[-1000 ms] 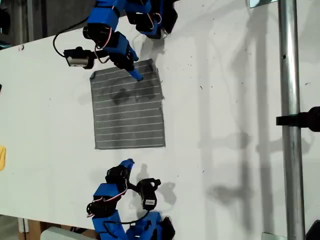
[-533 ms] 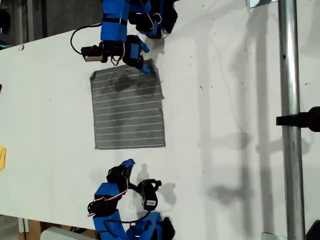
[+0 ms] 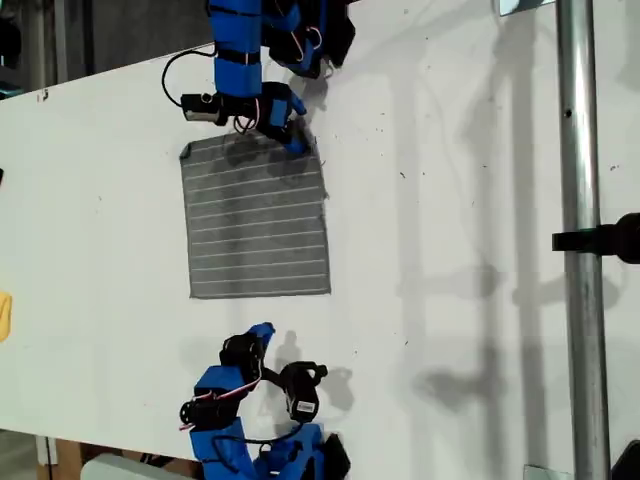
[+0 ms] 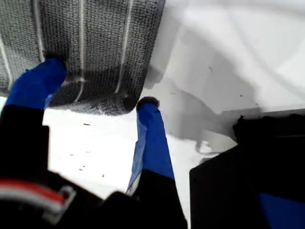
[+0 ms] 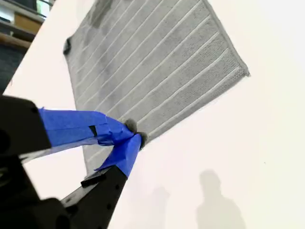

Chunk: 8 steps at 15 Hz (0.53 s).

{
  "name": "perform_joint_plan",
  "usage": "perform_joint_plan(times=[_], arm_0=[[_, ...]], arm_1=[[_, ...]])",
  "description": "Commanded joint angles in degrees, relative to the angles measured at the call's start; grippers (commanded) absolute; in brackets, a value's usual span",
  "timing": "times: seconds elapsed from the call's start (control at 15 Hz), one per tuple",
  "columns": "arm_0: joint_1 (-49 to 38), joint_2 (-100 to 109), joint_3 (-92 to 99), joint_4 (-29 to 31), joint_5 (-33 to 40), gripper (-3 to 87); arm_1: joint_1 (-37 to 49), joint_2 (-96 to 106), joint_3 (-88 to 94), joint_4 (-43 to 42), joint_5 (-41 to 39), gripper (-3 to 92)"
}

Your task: Grasp corners of a towel and fold twice.

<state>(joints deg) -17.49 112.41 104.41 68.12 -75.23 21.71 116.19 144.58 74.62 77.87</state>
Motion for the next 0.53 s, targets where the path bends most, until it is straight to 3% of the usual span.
perform_joint_plan(times=[0.0, 0.07, 0.13, 0.47], arm_0=[[-0.4, 2.9, -0.4, -0.2, 0.1, -2.9], [-0.5, 2.9, -0.3, -0.3, 0.0, -2.9], [-0.7, 2.9, -0.1, -0.5, -0.3, -2.9], [1.1, -1.9, -1.3, -4.2, 0.1, -2.8]], arm_1=[[3.6, -5.4, -2.1, -3.2, -5.2, 30.8], [3.9, -7.2, -2.4, -4.0, -6.4, 18.1], [3.3, -7.0, -2.5, -3.4, -4.7, -0.2], [1.5, -7.1, -2.9, -4.3, -5.2, -0.2]])
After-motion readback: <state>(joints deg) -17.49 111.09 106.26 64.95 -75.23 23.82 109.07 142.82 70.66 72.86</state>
